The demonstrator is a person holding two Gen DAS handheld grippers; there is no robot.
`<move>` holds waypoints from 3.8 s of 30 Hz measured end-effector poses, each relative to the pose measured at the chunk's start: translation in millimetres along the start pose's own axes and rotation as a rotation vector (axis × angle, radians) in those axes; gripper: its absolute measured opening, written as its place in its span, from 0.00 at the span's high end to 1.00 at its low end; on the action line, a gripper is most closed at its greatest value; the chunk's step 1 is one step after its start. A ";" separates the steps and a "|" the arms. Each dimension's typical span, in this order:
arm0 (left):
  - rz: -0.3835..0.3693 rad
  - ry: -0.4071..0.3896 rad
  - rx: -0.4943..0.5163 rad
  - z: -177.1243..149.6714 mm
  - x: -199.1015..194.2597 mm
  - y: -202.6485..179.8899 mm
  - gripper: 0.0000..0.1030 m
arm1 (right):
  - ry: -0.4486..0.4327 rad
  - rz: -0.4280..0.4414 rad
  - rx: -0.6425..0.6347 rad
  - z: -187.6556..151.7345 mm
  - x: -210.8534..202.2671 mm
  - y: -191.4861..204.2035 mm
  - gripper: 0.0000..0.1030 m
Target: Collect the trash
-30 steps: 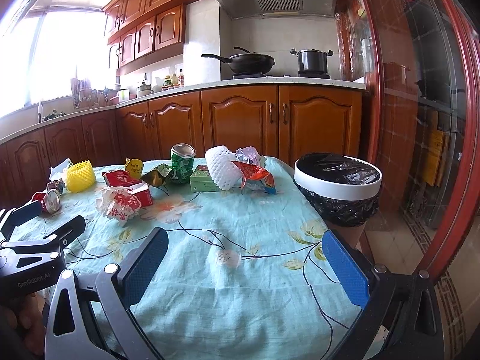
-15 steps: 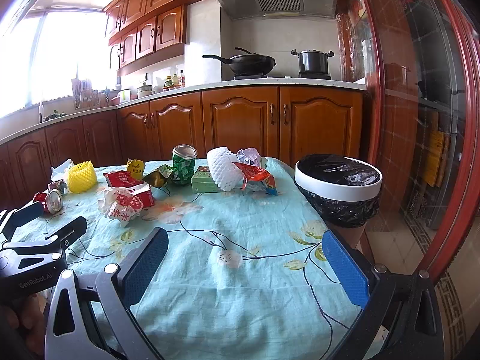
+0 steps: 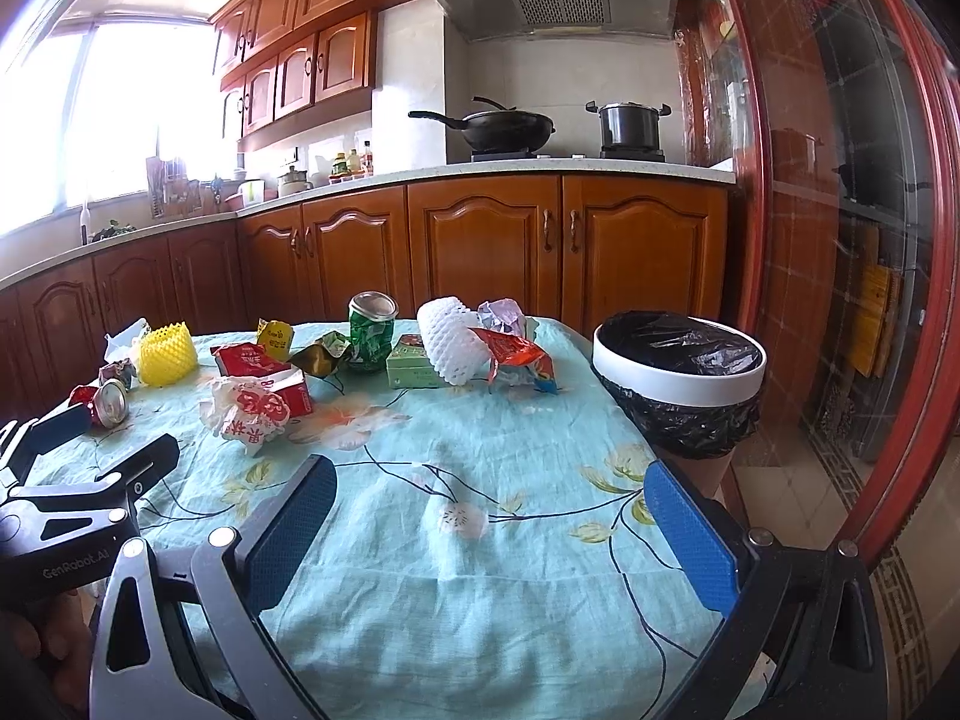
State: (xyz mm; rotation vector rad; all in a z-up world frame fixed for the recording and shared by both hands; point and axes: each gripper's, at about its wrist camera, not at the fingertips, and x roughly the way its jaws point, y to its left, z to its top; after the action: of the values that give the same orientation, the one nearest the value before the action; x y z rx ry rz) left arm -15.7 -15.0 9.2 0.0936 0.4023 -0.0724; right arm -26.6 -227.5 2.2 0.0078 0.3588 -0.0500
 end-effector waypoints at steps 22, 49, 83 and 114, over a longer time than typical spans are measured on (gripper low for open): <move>-0.015 0.034 -0.024 12.2 14.9 8.1 0.00 | 0.038 0.057 0.021 15.1 11.1 -4.8 0.00; -0.120 0.312 -0.025 45.1 132.1 22.2 0.18 | 0.323 0.165 0.009 78.2 172.8 -25.9 0.21; -0.357 0.224 -0.038 83.1 105.0 -23.3 0.73 | 0.254 0.227 0.148 80.3 117.2 -72.0 0.90; -0.618 0.265 0.114 171.6 198.1 -230.9 0.73 | 0.232 0.042 0.322 103.9 139.4 -219.7 0.89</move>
State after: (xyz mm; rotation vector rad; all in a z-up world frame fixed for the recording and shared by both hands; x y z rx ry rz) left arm 212.0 -272.5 70.6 0.0891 0.6821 -0.6985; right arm 129.1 -455.3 50.8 0.3416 0.5795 -0.0650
